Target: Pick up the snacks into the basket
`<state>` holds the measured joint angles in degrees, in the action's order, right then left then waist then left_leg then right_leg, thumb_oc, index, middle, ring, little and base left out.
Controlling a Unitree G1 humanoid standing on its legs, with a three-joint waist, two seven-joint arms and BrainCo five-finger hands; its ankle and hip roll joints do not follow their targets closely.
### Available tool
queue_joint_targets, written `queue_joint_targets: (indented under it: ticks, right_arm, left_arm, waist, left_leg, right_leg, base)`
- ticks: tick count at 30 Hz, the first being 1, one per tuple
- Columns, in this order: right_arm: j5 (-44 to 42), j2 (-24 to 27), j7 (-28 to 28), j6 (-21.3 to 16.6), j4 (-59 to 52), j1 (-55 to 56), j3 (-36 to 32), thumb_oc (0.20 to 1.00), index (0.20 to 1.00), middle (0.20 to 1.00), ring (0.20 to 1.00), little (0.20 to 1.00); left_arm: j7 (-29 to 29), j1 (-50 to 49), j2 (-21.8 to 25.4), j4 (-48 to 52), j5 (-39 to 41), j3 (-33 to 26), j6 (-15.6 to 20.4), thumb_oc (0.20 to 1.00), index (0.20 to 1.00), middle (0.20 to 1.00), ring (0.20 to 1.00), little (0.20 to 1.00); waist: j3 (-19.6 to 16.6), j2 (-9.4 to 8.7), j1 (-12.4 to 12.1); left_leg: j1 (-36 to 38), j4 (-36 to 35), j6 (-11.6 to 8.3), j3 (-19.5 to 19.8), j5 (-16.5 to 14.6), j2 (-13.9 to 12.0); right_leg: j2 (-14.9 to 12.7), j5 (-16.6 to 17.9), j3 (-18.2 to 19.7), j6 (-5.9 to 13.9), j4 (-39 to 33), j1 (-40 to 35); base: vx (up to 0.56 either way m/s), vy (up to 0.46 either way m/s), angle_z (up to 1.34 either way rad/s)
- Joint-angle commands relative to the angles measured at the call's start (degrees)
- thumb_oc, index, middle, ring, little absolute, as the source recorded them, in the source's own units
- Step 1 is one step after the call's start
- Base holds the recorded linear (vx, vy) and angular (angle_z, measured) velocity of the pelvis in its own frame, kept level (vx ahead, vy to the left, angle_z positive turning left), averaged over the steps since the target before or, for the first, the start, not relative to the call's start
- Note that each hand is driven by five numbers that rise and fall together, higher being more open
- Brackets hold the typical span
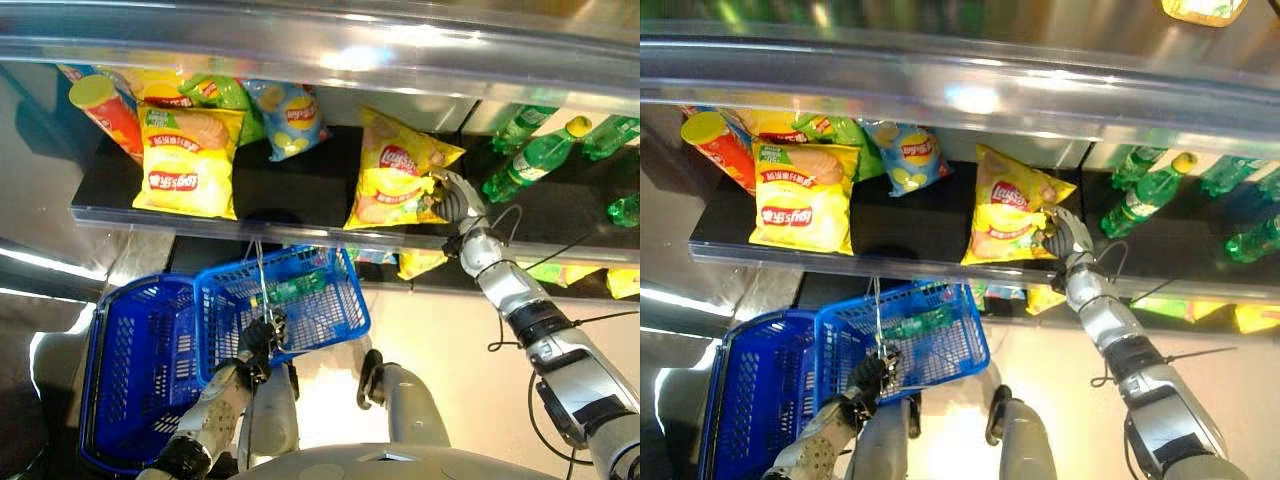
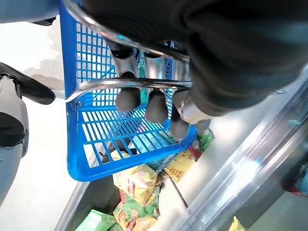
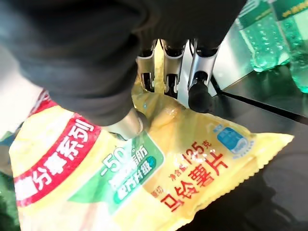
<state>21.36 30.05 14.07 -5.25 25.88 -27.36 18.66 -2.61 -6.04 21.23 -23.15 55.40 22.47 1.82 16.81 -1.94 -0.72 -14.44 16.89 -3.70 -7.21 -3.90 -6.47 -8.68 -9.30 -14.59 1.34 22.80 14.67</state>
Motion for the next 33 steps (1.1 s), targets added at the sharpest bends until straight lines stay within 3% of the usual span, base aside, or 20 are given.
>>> queue_joint_targets:
  ticks: [1,2,5,6,10,11,15,21,29,33]
  right_arm:
    - [-0.1,3.2,-1.8,-4.3,-2.6,-0.9,-0.7,0.2,0.2,0.2,0.2,0.2]
    - [-8.1,3.3,-7.8,-6.1,-4.8,2.9,-0.3,0.2,0.2,0.2,0.2,0.2]
    - [-12.8,2.9,-10.1,-6.4,-5.6,4.8,-0.7,0.2,0.2,0.2,0.2,0.2]
    - [-22.2,4.6,-17.2,-7.5,-7.6,7.0,1.9,0.2,0.2,0.2,0.2,0.2]
    - [-22.2,4.6,-17.3,-7.5,-7.7,7.0,1.9,0.2,0.2,0.2,0.2,0.2]
    - [-37.5,7.7,-29.1,-6.3,-9.8,9.6,7.0,0.2,0.2,0.2,0.2,0.2]
    - [-51.7,3.4,-36.8,-1.5,-3.6,9.7,13.0,0.2,0.2,0.2,0.2,0.2]
    - [-66.2,-6.8,-39.8,4.6,5.3,11.0,15.9,0.2,0.2,0.2,0.2,0.2]
    - [-66.5,-17.0,-38.0,6.8,22.9,7.2,14.7,0.2,0.2,0.2,0.2,0.2]
    - [-63.2,-21.0,-34.8,5.7,34.4,4.1,11.0,0.2,0.2,0.2,0.2,0.2]
  left_arm:
    - [-8.6,-1.9,0.5,18.9,2.1,0.1,5.2,0.2,0.2,0.2,0.2,0.2]
    - [-10.0,-4.7,1.7,21.2,2.8,-0.1,4.0,0.2,0.2,0.2,0.2,0.2]
    - [-10.4,-5.8,2.1,21.8,3.0,-0.3,3.6,0.2,0.2,0.2,0.2,0.2]
    - [-12.0,-8.4,3.6,24.4,4.0,-1.1,2.4,0.2,0.2,0.2,0.2,0.2]
    - [-12.0,-8.4,3.6,24.4,4.0,-1.1,2.3,0.2,0.2,0.2,0.2,0.2]
    - [-14.9,-11.3,5.1,27.2,5.7,-0.9,0.8,0.2,0.2,0.2,0.2,0.2]
    - [-17.1,-12.0,6.6,29.6,7.1,0.3,-0.4,0.2,0.2,0.2,0.2,0.2]
    - [-17.4,-10.0,6.8,31.0,8.2,2.0,-1.3,0.2,0.2,0.2,0.2,0.2]
    - [-16.7,-5.2,6.3,31.2,7.6,3.9,-1.7,0.2,0.2,0.2,0.2,0.2]
    - [-15.8,-2.7,5.4,31.6,6.9,4.5,-1.7,0.2,0.2,0.2,0.2,0.2]
  waist:
    - [-5.4,0.46,-1.0]
    - [-6.3,0.45,-0.9]
    - [-6.8,0.36,-0.9]
    - [-7.6,-0.11,-1.1]
    - [-7.6,-0.09,-1.1]
    - [-8.3,-0.59,-1.8]
    - [-8.1,-0.69,-2.6]
    - [-6.2,-0.13,-4.9]
    - [-3.2,0.95,-8.0]
    - [-1.8,1.58,-9.2]
  left_leg:
    - [1.3,-5.1,2.65,0.3,3.8,-0.5]
    - [4.7,-9.7,1.93,-0.2,5.5,0.1]
    - [5.6,-11.3,1.76,-0.4,6.3,0.2]
    - [6.9,-12.7,1.4,-0.5,7.1,0.4]
    - [7.0,-12.8,1.4,-0.5,7.1,0.4]
    - [8.4,-14.5,1.32,-0.6,7.5,0.5]
    - [8.2,-14.1,1.51,0.0,7.1,0.8]
    - [6.1,-12.0,1.96,1.7,6.3,2.0]
    - [2.2,-8.9,2.59,3.6,5.8,3.3]
    - [-0.2,-6.5,2.93,4.4,5.3,3.7]
  right_leg:
    - [-2.7,8.0,1.8,6.53,-5.9,-2.6]
    - [-2.3,9.1,1.0,6.9,-10.0,-5.6]
    - [-2.1,9.7,0.8,6.92,-11.6,-6.6]
    - [-1.9,10.4,0.2,7.04,-13.7,-8.4]
    - [-1.9,10.4,0.1,7.05,-13.8,-8.5]
    - [-1.9,10.3,-0.3,7.1,-15.1,-9.8]
    - [-2.4,9.9,-0.7,7.13,-13.9,-9.6]
    - [-3.8,9.0,-2.1,7.23,-11.4,-8.6]
    - [-5.3,8.5,-3.4,7.14,-8.3,-6.1]
    - [-5.9,8.3,-3.5,7.12,-6.5,-4.6]
  base:
    - [0.14,-0.019,-0.05]
    - [0.1,-0.015,-0.04]
    - [0.09,-0.023,0.04]
    - [0.07,-0.034,0.04]
    - [0.04,-0.012,0.06]
    - [0.09,-0.013,0.11]
    - [0.03,-0.001,0.03]
    - [-0.03,0.007,0.1]
    - [-0.06,0.008,0.18]
    - [-0.07,0.013,0.1]
